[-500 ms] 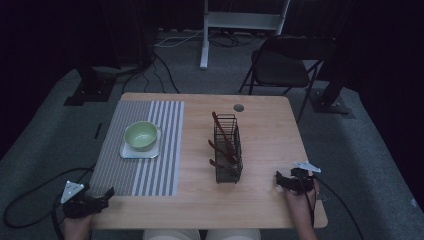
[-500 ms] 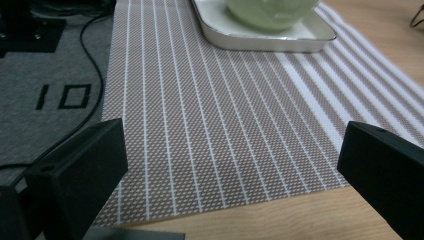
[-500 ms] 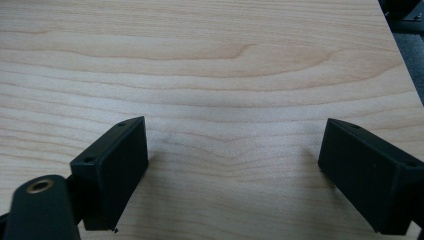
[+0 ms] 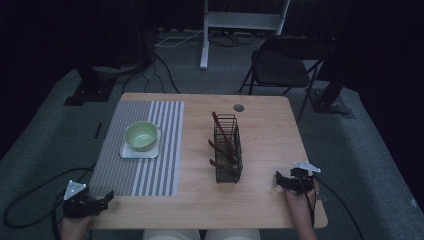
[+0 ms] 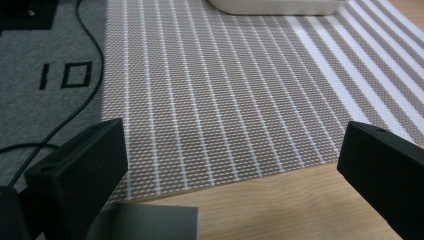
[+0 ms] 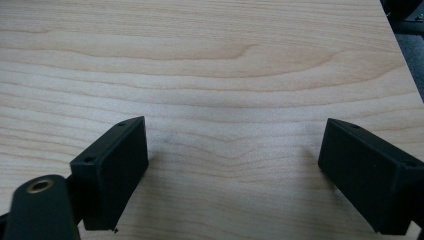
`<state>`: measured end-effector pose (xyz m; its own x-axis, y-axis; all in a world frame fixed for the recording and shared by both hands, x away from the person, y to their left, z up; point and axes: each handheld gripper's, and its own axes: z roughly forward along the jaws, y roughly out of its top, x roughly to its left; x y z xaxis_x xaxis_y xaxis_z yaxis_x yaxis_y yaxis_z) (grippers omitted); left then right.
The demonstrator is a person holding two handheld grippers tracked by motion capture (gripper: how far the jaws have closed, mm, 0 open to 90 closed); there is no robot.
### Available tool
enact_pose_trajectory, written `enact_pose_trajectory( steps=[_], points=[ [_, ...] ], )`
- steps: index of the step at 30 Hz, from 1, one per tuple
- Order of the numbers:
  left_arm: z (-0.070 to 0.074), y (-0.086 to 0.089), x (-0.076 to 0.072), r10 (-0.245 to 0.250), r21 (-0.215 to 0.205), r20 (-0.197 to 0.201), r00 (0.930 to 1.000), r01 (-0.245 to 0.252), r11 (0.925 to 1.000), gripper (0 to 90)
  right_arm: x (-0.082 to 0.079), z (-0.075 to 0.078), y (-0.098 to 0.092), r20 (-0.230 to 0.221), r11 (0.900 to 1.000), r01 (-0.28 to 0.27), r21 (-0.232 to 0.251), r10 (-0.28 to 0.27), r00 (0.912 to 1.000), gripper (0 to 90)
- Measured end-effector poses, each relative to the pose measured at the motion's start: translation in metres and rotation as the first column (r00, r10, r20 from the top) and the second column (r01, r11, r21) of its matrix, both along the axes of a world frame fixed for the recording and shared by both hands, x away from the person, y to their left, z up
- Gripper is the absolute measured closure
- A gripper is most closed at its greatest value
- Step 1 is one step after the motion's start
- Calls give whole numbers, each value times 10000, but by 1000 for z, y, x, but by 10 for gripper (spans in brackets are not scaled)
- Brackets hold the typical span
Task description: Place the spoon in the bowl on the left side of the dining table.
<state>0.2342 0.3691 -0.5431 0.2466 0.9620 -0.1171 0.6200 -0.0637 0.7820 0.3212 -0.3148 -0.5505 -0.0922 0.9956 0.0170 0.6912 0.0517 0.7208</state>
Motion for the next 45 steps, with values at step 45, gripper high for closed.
enact_pose_trajectory(
  steps=[45],
  points=[
    [25, -44, 12, -3000, -379, 357, 9533, 3013, 9528, 13, 0, 0, 0, -8, 10000, -5, -3, 5, 10000, 117]
  ],
)
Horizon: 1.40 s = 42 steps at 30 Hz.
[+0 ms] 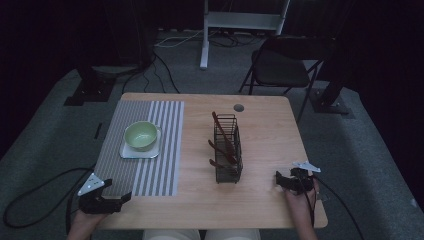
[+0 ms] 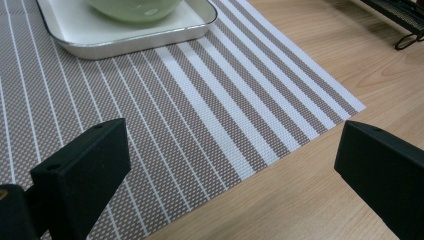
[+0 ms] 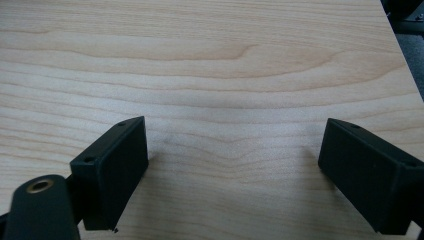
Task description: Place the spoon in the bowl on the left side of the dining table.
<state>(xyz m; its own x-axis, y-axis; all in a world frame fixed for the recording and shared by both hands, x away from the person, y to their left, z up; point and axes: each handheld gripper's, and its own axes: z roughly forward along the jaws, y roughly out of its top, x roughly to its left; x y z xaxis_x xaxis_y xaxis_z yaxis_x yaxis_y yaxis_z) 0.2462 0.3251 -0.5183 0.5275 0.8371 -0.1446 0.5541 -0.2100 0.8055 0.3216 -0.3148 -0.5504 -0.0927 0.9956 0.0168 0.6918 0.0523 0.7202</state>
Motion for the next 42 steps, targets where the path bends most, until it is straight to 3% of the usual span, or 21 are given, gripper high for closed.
enact_pose_trajectory(
  steps=[10, 15, 26, 42],
  points=[
    [6, -6, 0, -125, -129, 165, 9998, 127, 9998, 13, 0, 0, 0, -2, 10000, -5, -3, 5, 10000, 117],
    [13, -10, 3, -345, -477, 317, 9989, 360, 9982, 14, 0, 0, 0, -6, 10000, -4, -6, 4, 10000, 117],
    [23, -29, 14, -848, -399, 486, 9952, 868, 9954, 14, 0, 0, 0, 1, 10000, -8, -6, 8, 10000, 117],
    [34, -45, 27, -1183, -714, 654, 9908, 1229, 9899, 14, 0, 0, 0, -2, 10000, -5, -2, 5, 10000, 117]
  ],
)
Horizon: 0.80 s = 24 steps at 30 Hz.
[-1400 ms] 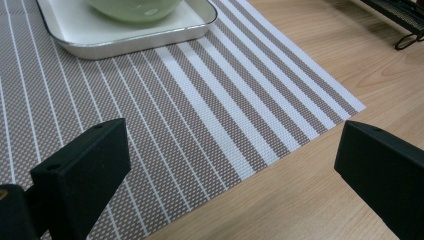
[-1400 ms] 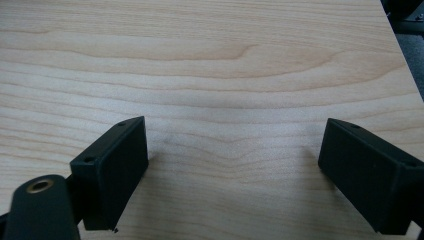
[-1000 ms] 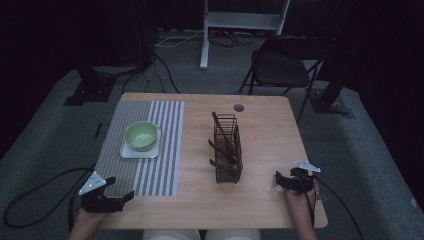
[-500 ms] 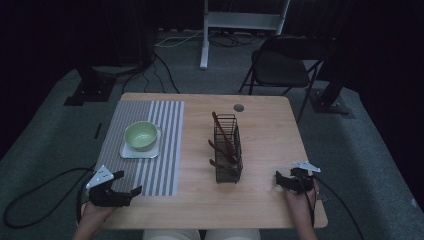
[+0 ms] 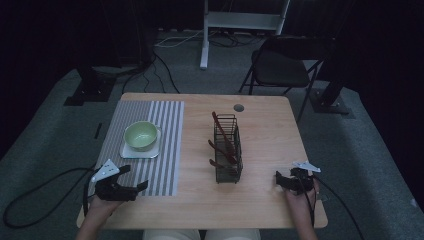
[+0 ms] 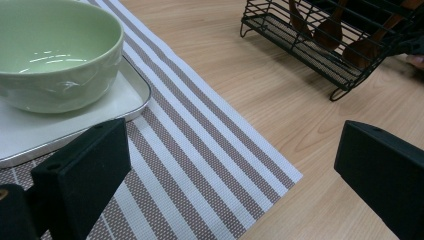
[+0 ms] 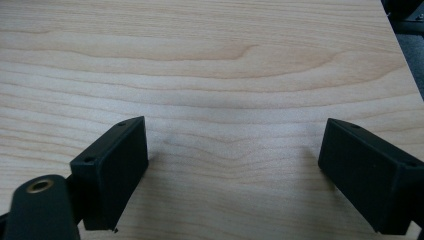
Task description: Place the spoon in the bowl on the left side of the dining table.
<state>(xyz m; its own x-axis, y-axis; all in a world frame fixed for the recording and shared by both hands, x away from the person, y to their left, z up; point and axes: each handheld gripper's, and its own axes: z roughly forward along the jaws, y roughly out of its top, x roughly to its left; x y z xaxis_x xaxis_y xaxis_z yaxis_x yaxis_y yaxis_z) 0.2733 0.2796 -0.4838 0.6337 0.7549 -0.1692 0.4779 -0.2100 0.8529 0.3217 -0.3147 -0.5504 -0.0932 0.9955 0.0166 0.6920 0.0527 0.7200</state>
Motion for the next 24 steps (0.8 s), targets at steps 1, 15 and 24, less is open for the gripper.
enact_pose_trajectory(
  steps=[1, 15, 24],
  points=[
    [0, -1, 1, 40, 39, 34, 10000, -40, 10000, 14, 0, 0, 0, -3, 10000, -2, -3, 2, 10000, 117],
    [14, -16, 11, -260, 183, 241, 9994, 256, 9995, 15, 0, 0, 0, 0, 10000, -2, -2, 2, 10000, 117],
    [19, -34, 20, -570, 336, 337, 9978, 558, 9979, 15, 0, 0, 0, -2, 10000, 1, -1, -1, 10000, 117]
  ],
)
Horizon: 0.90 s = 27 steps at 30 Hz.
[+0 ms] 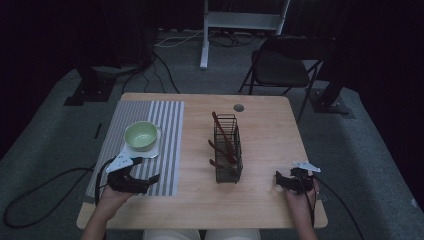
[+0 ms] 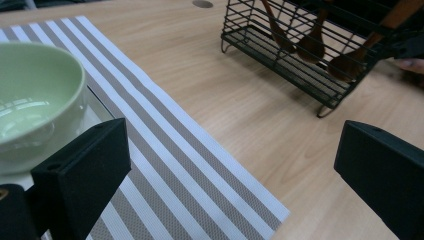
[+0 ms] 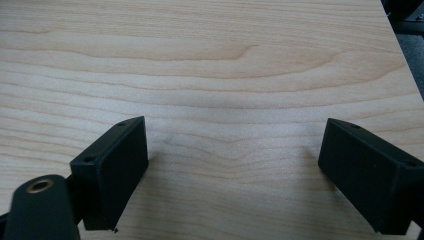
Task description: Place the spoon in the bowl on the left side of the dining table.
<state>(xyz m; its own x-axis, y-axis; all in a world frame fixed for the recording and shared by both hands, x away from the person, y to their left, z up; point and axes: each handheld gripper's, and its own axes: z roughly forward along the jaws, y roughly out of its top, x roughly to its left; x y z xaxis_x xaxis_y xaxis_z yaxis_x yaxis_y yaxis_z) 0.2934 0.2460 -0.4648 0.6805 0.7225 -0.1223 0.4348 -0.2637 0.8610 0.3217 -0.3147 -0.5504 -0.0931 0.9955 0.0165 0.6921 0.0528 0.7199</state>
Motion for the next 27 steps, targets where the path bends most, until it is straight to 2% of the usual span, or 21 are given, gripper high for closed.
enact_pose_trajectory(
  steps=[1, 5, 18, 27],
  points=[
    [1, -2, 2, -78, -82, -22, 10000, 78, 9999, 15, 0, 0, 0, 1, 10000, -2, -3, 2, 10000, 117],
    [6, -10, 6, -169, 56, 156, 9997, 168, 9998, 31, 0, 0, 0, 3, 10000, -2, -2, 2, 10000, 117],
    [21, -30, 21, -551, 128, 292, 9981, 548, 9984, 33, 0, 0, 0, 16, 10000, -16, -14, 16, 10000, 117],
    [29, -45, 33, -744, -58, 485, 9960, 748, 9972, 33, 0, 0, 0, 14, 10000, -14, -13, 14, 10000, 117]
  ],
)
